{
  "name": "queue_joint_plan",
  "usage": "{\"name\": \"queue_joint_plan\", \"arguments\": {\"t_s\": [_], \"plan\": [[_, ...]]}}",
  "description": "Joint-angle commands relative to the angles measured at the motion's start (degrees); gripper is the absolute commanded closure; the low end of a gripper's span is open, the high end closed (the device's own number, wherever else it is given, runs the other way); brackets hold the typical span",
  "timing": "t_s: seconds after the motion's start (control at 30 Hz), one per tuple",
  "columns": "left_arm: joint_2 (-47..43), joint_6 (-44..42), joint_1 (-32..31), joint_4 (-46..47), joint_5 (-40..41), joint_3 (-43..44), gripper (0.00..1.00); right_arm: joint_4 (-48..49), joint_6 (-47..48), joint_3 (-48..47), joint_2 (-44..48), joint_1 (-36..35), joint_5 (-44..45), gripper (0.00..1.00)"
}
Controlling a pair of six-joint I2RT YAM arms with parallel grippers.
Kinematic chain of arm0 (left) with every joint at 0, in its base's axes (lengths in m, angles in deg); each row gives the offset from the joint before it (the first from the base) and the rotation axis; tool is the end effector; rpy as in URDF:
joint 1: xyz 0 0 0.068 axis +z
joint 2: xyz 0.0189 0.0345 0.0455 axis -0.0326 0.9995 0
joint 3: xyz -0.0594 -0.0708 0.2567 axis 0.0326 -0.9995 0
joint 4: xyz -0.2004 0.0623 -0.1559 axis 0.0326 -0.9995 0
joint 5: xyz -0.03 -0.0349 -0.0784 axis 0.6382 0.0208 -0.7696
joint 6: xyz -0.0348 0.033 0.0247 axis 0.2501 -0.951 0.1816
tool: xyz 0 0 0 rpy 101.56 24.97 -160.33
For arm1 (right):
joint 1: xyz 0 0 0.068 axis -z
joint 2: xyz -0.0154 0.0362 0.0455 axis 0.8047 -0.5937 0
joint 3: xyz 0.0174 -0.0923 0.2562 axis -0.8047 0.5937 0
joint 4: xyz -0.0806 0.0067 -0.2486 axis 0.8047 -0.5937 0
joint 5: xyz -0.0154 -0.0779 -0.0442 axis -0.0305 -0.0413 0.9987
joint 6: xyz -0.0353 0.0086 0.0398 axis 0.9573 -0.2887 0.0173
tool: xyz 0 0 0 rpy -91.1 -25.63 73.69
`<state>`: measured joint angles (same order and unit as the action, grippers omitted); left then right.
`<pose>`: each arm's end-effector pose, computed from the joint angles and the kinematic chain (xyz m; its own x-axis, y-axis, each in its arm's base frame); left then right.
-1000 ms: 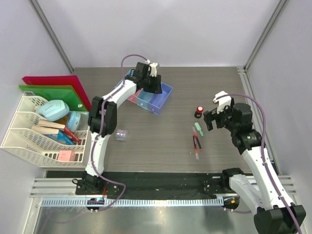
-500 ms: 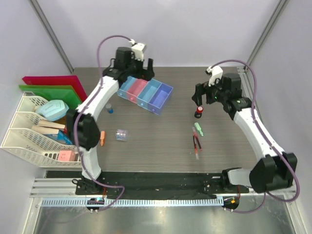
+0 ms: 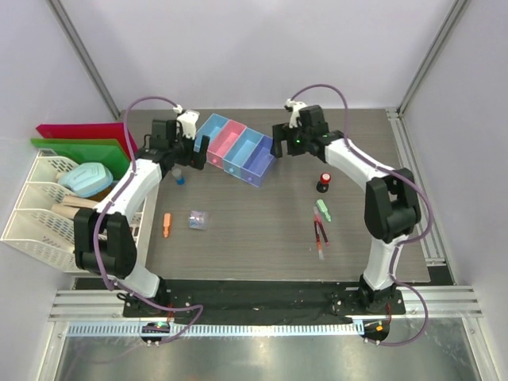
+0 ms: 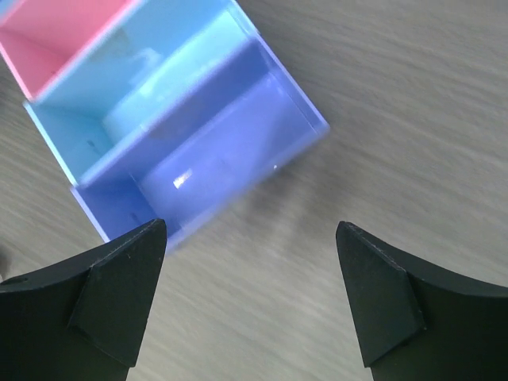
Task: Sort the stationery into containers
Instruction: Move the storage box to the center of the board.
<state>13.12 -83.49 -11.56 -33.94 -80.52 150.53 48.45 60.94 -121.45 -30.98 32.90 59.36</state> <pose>0.3513 -0.0645 0.2925 -0.5572 0.2103 -0.8033 0.3298 0.9439 0.0184 0.4014 0.1588 0.2584 -0.6270 -0.1234 -0.7692 -0.4216 0.8840 0.2019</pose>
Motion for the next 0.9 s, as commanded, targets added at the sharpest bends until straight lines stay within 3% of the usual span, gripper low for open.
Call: {"name": "queue_joint_plan", "arguments": {"t_s": [0.0, 0.13, 0.33, 0.63, 0.87], "plan": [[-4.61, -2.66, -0.15, 2.59, 0.28, -1.39, 0.0, 1.19, -3.2, -9.52, -4.71, -3.91, 7.88, 0.07], [-5.84, -2.4, -0.15, 2.42, 0.54, -2.27, 0.0, 1.01, -3.47, -13.74, -9.38, -5.76, 13.07, 0.07], [-9.0, -2.31, -0.15, 2.59, 0.11, -4.11, 0.0, 1.18, -3.82, -12.7, -12.46, -7.35, 19.58, 0.07], [-10.5, -3.28, -0.24, 2.24, 0.19, -5.6, 0.0, 2.59, -3.12, -10.58, -15.36, -7.79, 22.58, 0.08], [-11.12, -3.72, -0.06, 2.42, 0.9, -6.4, 0.01, 2.33, 3.02, -11.29, -16.33, -7.61, 24.87, 0.1]]}}
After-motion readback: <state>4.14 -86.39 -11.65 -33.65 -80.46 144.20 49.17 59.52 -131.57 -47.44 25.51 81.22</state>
